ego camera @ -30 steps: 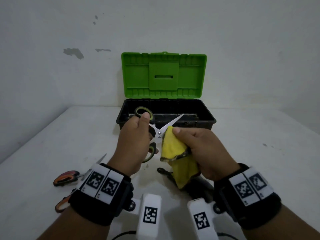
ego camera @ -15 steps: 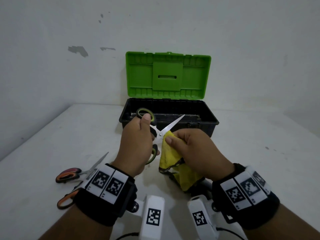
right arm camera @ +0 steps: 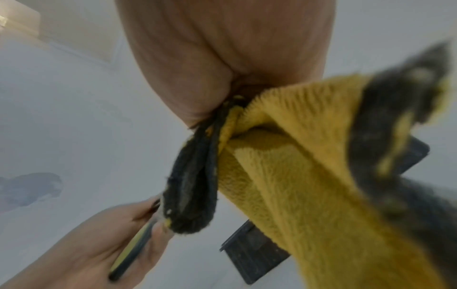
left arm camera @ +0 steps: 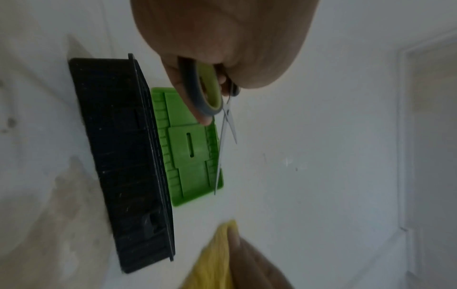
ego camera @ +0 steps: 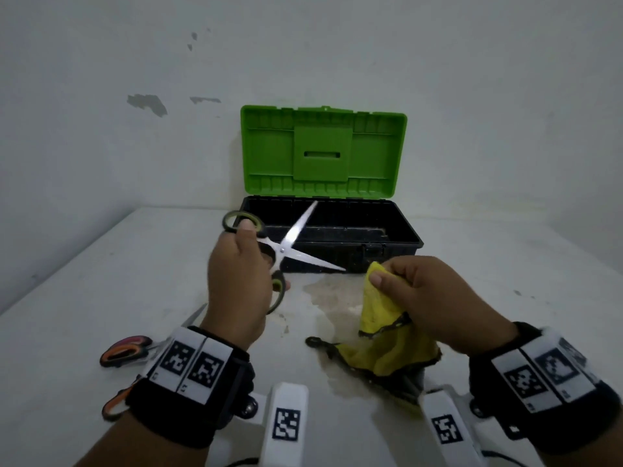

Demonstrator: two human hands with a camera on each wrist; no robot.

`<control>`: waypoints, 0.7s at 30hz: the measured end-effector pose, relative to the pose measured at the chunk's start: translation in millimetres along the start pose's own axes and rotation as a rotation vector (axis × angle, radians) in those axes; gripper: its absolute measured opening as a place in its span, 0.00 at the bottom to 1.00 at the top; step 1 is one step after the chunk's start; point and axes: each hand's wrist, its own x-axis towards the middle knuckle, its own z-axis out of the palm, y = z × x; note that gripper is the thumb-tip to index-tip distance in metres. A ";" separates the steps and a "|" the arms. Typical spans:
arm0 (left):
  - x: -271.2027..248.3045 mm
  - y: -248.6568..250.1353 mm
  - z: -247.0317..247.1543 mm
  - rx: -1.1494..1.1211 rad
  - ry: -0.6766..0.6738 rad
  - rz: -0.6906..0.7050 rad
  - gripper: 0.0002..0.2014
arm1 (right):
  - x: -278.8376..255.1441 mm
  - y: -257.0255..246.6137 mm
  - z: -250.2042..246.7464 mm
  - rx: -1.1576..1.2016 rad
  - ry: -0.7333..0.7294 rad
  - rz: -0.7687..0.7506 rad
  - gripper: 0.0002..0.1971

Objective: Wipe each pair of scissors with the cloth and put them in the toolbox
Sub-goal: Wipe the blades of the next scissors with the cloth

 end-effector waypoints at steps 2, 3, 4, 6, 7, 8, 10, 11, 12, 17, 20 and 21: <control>7.9 2.0 -6.0 -0.055 0.046 -0.031 0.19 | 2.0 16.1 -13.3 -0.110 0.030 0.003 0.22; 10.6 1.9 -7.4 -0.079 0.058 -0.052 0.19 | 3.6 23.2 -19.2 -0.168 0.030 -0.002 0.21; 11.6 2.6 -7.8 -0.101 0.066 -0.072 0.20 | 5.0 29.0 -24.0 -0.213 0.024 -0.009 0.19; 12.0 1.9 -5.3 -0.150 0.078 -0.109 0.19 | 8.0 37.3 -30.2 -0.253 0.033 -0.012 0.13; 11.6 1.0 -2.6 -0.176 0.083 -0.126 0.18 | 10.0 39.8 -32.1 -0.260 0.053 -0.010 0.10; 11.2 -0.2 0.2 -0.203 0.089 -0.144 0.17 | 12.4 43.0 -33.2 -0.271 0.068 -0.007 0.08; 10.4 -3.8 5.5 -0.245 0.107 -0.185 0.16 | 18.3 49.7 -32.5 -0.312 0.042 0.012 0.06; 10.5 -6.0 7.4 -0.258 0.117 -0.199 0.15 | 21.1 53.5 -30.6 -0.338 -0.001 0.034 0.05; 10.8 -7.8 9.0 -0.272 0.123 -0.205 0.14 | 23.4 57.3 -27.8 -0.359 -0.050 0.067 0.06; 10.4 -10.9 11.1 -0.323 0.145 -0.178 0.10 | 28.6 70.6 -11.2 -0.437 -0.251 0.203 0.09; 6.2 -9.9 10.4 -0.351 0.110 -0.183 0.09 | 27.9 70.8 -7.9 -0.425 -0.255 0.239 0.11; 4.5 -9.5 10.1 -0.362 0.093 -0.191 0.09 | 26.8 70.3 -7.8 -0.416 -0.222 0.237 0.12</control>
